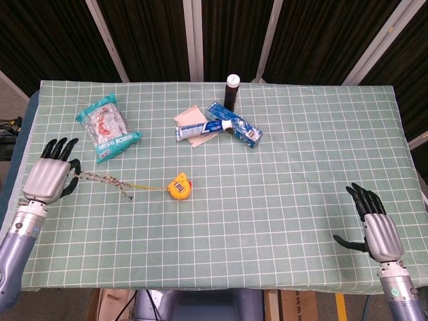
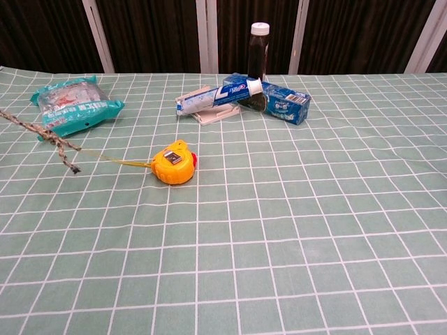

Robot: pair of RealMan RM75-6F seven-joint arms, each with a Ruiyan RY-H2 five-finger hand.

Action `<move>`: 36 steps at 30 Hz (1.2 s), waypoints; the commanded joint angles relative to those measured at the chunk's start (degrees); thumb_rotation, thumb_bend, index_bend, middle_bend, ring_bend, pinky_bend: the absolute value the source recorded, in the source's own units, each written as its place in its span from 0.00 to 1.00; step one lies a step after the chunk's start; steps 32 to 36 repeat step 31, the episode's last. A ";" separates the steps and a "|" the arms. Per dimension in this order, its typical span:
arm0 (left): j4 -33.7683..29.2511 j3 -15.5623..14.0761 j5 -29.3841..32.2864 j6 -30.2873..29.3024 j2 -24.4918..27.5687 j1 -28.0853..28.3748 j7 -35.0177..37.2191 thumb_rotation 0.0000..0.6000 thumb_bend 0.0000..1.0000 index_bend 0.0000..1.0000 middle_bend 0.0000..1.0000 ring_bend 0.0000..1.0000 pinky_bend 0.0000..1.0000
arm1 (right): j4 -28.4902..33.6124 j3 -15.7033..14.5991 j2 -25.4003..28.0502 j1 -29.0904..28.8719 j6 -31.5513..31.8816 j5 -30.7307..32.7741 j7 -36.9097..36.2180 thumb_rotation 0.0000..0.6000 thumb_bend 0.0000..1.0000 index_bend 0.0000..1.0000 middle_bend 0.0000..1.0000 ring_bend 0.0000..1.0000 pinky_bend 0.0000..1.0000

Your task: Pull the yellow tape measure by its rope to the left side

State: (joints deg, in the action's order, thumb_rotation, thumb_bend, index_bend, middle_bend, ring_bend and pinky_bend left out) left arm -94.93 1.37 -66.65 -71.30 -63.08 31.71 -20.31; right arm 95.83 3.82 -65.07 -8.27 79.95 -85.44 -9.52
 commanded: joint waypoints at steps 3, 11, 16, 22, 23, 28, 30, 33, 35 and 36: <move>0.59 -0.62 -1.24 -0.10 -0.05 -1.75 1.14 1.00 0.45 0.43 0.01 0.00 0.05 | -0.05 -0.05 0.02 0.05 0.08 -0.07 0.02 1.00 0.11 0.00 0.00 0.00 0.00; -1.48 -1.04 -3.21 -1.98 0.28 -5.01 3.43 1.00 0.20 0.17 0.00 0.00 0.00 | -0.22 -0.20 0.17 0.09 0.08 -0.27 0.01 1.00 0.12 0.00 0.00 0.00 0.00; -5.90 -2.63 -7.45 -7.52 1.01 -9.61 5.80 1.00 0.10 0.02 0.00 0.00 0.00 | -0.77 -0.50 0.30 0.12 0.37 -1.13 0.32 1.00 0.12 0.00 0.00 0.00 0.00; -7.00 -7.56 -18.03 -19.90 0.03 -19.06 9.06 1.00 0.04 0.00 0.00 0.00 0.00 | -2.00 -1.38 0.23 0.12 0.95 -3.21 3.21 1.00 0.11 0.00 0.00 0.00 0.00; -6.17 -8.25 -19.00 -21.13 -0.34 -20.33 9.24 1.00 0.03 0.00 0.00 0.00 0.00 | -2.04 -1.47 0.22 0.14 1.00 -3.36 3.60 1.00 0.11 0.00 0.00 0.00 0.00; -2.14 -9.98 -21.49 -24.94 -1.39 -24.93 10.42 1.00 0.03 0.00 0.00 0.00 0.00 | -2.23 -1.51 0.00 0.32 1.80 -3.89 5.01 1.00 0.11 0.00 0.00 0.00 0.00; -1.40 -9.70 -20.86 -24.50 -1.40 -25.64 11.20 1.00 0.03 0.00 0.00 0.00 0.00 | -2.16 -1.44 -0.12 0.39 1.92 -3.70 5.03 1.00 0.12 0.00 0.00 0.00 0.00; -1.47 -9.39 -20.39 -24.13 -1.40 -25.76 11.72 1.00 0.03 0.00 0.00 0.00 0.00 | -2.12 -1.43 -0.13 0.41 1.93 -3.63 4.98 1.00 0.11 0.00 0.00 0.00 0.00; -1.47 -9.39 -20.39 -24.13 -1.40 -25.76 11.72 1.00 0.03 0.00 0.00 0.00 0.00 | -2.12 -1.43 -0.13 0.41 1.93 -3.63 4.98 1.00 0.11 0.00 0.00 0.00 0.00; -1.47 -9.39 -20.39 -24.13 -1.40 -25.76 11.72 1.00 0.03 0.00 0.00 0.00 0.00 | -2.12 -1.43 -0.13 0.41 1.93 -3.63 4.98 1.00 0.11 0.00 0.00 0.00 0.00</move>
